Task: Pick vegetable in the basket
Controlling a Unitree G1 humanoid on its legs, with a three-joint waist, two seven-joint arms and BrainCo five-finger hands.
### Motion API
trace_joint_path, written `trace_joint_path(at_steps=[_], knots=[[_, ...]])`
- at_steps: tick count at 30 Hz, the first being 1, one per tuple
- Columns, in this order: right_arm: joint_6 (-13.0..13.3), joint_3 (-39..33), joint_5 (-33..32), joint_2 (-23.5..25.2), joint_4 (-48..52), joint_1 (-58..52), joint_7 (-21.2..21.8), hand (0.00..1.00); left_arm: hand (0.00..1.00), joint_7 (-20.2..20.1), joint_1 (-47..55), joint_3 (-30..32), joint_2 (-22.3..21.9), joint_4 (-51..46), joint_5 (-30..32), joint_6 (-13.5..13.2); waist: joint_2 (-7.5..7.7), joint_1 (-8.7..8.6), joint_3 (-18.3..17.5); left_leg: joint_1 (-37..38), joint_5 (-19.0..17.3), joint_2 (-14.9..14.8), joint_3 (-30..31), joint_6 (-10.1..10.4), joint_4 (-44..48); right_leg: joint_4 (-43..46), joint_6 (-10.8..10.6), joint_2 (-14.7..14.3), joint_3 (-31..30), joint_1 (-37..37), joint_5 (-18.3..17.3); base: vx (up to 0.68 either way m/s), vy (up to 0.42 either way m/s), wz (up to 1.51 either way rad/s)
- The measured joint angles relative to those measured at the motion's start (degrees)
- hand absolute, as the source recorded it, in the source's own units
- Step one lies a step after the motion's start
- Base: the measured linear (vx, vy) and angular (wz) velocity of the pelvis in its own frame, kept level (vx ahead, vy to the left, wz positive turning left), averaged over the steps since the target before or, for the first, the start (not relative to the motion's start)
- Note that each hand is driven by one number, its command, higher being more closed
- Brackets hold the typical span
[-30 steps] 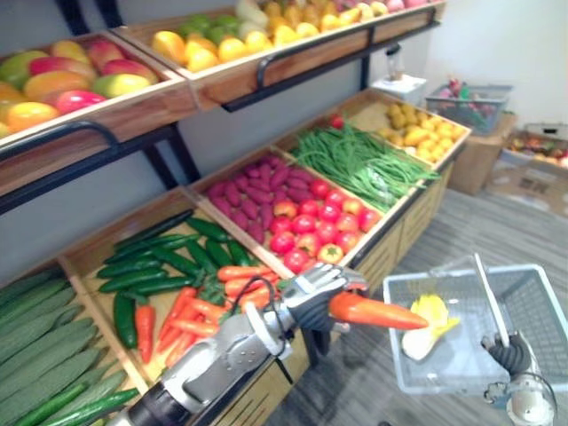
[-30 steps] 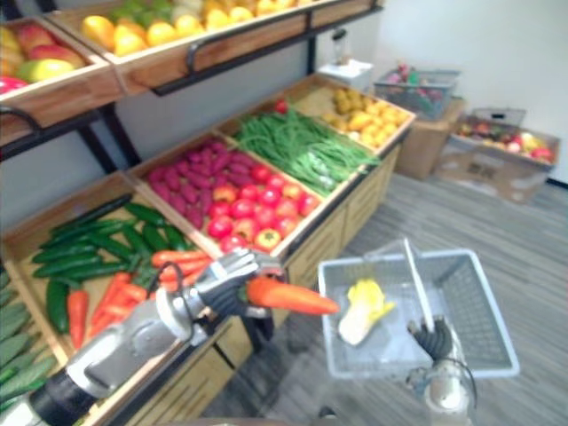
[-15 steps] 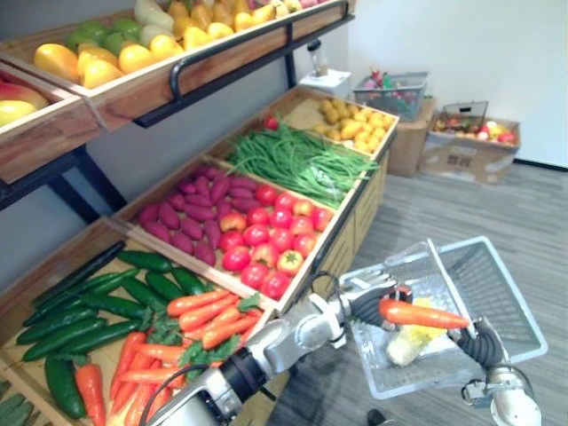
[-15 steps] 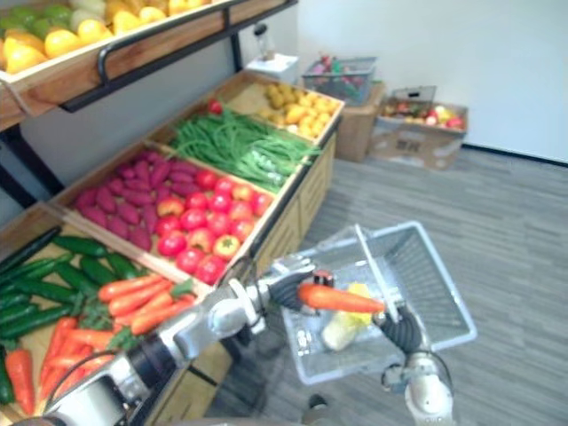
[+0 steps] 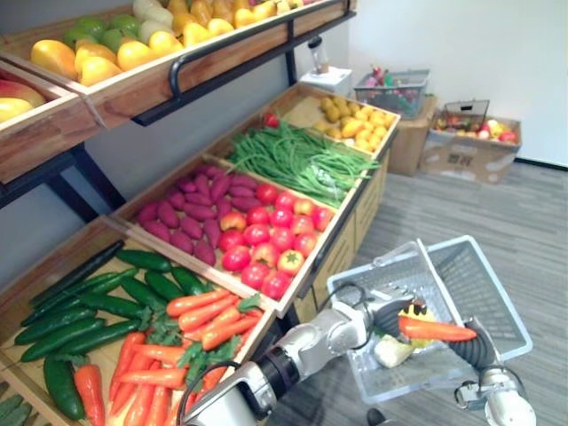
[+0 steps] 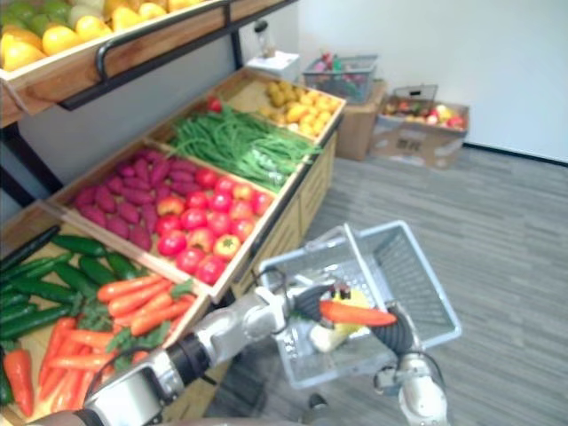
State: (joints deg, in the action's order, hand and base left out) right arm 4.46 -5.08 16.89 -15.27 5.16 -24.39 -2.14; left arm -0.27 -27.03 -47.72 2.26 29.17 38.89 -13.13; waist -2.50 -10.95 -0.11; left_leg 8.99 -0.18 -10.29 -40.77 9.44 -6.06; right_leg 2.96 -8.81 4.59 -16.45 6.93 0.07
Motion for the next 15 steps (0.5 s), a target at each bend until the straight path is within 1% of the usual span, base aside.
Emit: trace_joint_path(at_steps=[4,7,9,15], knots=[[0.0,0.2,0.0,0.7,-0.1,0.0,-0.1,1.00,0.00,0.0,-0.5,-1.4,-0.2,1.3,0.8,0.0,0.48,-0.01,0.3,-0.7,0.1,0.2,1.0,-0.1,0.0,-0.2,0.0,0.5,1.0,0.0,0.0,0.00,-0.030,0.12],[0.0,0.6,0.0,0.7,-0.7,0.0,-0.2,1.00,0.00,0.0,-0.5,-1.4,-0.3,2.1,1.1,0.2,0.77,0.01,0.5,-1.0,0.1,0.3,1.8,-0.1,0.0,-0.4,-0.1,0.8,1.5,0.0,-0.1,0.00,-0.030,0.11],[0.0,0.6,0.0,0.7,-1.4,0.0,-0.2,1.00,0.00,0.0,-0.5,-1.4,-0.3,2.1,2.5,0.4,1.05,0.01,0.7,-1.5,0.2,0.5,2.4,-0.2,0.0,-0.5,-0.1,1.1,2.0,-0.1,-0.1,0.00,-0.030,0.16],[0.0,0.6,0.0,0.7,-4.3,0.7,-0.3,1.00,0.00,0.0,-0.6,-1.3,0.3,3.6,2.5,1.1,1.38,0.10,0.8,-3.0,0.7,0.7,5.0,-0.9,0.0,-0.9,-0.1,1.8,4.0,0.0,-0.1,0.00,-0.042,0.17]])
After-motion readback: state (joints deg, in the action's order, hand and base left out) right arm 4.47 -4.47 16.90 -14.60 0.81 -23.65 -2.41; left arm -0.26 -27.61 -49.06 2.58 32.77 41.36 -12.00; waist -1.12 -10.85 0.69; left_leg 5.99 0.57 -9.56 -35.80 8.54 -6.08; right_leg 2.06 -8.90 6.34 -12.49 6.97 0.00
